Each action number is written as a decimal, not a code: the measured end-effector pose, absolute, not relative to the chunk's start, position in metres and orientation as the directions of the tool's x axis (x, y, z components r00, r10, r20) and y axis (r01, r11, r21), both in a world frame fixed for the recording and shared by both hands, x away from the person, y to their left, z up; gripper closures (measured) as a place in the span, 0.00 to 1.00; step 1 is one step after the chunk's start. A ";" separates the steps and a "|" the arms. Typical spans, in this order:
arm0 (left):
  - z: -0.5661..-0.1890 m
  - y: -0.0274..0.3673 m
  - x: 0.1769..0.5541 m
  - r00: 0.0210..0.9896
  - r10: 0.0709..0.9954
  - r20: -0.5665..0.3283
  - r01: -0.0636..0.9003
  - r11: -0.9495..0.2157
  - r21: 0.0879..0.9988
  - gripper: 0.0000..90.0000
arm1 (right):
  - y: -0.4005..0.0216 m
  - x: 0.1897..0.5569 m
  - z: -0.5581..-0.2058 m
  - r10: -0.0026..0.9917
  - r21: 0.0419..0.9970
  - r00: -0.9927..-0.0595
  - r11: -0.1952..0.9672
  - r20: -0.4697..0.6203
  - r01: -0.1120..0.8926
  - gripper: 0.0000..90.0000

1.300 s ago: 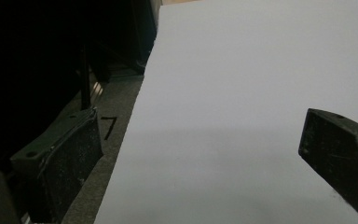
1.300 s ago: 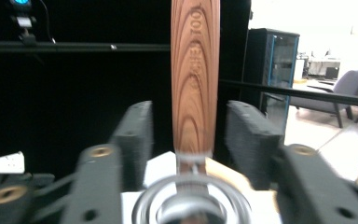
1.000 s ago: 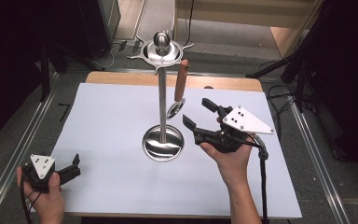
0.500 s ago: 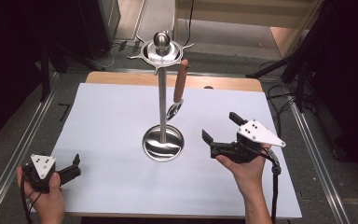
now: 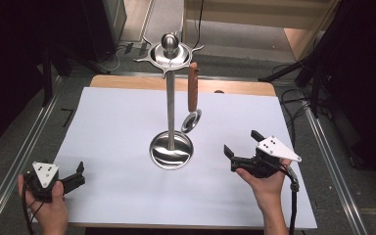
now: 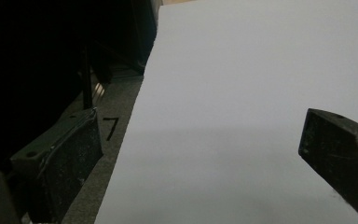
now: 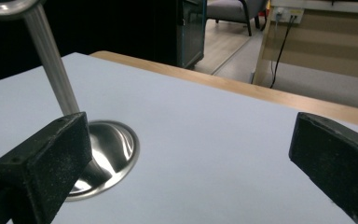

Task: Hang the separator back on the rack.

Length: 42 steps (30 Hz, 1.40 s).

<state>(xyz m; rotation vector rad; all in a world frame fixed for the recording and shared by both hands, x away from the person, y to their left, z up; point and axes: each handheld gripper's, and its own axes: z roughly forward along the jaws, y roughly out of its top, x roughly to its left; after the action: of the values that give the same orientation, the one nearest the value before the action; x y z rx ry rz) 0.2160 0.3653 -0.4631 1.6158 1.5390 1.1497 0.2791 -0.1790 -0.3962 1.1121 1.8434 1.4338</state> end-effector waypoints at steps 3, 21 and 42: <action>-0.463 0.365 0.216 -0.058 0.983 0.172 0.444 -0.129 0.887 0.00 | -0.182 0.280 -0.403 0.865 0.954 -0.498 0.089 0.069 0.288 0.00; -0.463 0.365 0.216 -0.058 0.983 0.174 0.445 -0.131 0.886 0.00 | -0.212 0.283 -0.447 0.903 0.919 -0.422 0.095 0.082 0.384 0.00; -0.463 0.365 0.216 -0.058 0.983 0.173 0.444 -0.130 0.887 0.00 | -0.237 0.276 -0.474 0.944 0.891 -0.328 0.119 0.035 0.437 0.00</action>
<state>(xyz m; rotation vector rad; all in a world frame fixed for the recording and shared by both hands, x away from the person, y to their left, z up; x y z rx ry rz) 0.2159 0.3650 -0.4631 1.6185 1.5388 1.1504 0.2765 -0.2366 -0.4738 1.3364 1.8374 1.1604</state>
